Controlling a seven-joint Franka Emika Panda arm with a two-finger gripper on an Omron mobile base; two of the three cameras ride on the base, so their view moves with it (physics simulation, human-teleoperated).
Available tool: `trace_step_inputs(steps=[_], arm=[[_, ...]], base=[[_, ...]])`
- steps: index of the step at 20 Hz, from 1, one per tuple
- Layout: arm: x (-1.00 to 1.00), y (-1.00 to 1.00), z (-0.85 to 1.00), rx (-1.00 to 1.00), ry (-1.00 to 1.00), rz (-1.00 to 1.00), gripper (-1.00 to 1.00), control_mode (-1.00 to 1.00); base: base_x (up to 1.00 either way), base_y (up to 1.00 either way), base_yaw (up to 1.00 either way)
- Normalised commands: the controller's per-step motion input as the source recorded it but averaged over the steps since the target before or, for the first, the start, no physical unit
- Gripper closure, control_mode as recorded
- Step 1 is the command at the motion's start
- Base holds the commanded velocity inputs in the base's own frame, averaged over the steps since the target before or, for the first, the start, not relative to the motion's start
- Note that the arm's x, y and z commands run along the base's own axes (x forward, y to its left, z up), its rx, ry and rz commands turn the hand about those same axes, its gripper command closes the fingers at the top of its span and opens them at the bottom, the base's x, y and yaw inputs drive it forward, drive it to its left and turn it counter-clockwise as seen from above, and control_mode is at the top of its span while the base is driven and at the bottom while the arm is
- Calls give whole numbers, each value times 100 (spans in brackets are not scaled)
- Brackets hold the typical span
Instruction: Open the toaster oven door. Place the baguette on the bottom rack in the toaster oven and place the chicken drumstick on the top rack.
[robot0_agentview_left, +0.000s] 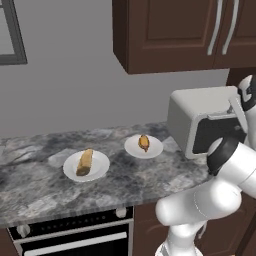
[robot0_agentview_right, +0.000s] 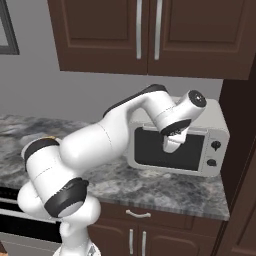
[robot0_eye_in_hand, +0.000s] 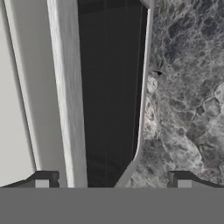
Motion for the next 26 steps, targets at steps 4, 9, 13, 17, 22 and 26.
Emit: trace_step_inputs(steps=[4,9,13,17,22,26], arm=[[10,0,-11,1,0,-12,-100,-100],[-1,0,-28,2,6,-1,-100,-100],[1,0,-23,5,2,0,-100,-100],[-11,0,-20,7,1,0,-100,-100],[-27,2,-40,2,6,0,-100,-100],[-36,5,-36,0,0,-2,-100,-100]], base=[[0,0,0],[0,0,0],[0,0,0],[0,0,0],[0,0,0],[0,0,0]])
